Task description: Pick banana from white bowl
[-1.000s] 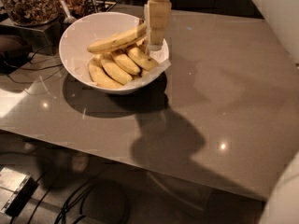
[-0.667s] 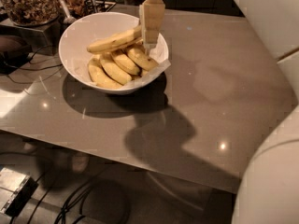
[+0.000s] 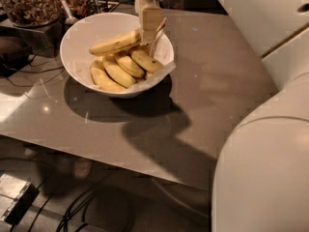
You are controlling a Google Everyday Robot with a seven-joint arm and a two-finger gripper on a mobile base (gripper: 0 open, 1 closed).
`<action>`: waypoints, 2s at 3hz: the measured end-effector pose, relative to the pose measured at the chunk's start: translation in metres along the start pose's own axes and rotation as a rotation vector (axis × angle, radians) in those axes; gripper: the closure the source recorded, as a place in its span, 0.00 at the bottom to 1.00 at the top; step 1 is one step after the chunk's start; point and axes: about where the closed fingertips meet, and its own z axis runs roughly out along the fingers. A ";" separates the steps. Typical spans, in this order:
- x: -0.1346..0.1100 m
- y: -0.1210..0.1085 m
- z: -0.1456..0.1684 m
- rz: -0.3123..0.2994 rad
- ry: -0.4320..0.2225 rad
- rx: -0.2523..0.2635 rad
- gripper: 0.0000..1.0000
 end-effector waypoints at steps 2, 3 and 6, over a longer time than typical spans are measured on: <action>-0.007 -0.006 0.021 -0.033 0.001 -0.030 0.33; -0.013 -0.006 0.035 -0.052 -0.006 -0.055 0.34; -0.024 0.001 0.047 -0.072 -0.026 -0.086 0.73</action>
Offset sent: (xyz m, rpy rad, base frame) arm 0.0041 0.0078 -0.0253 -0.0630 0.0862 0.0520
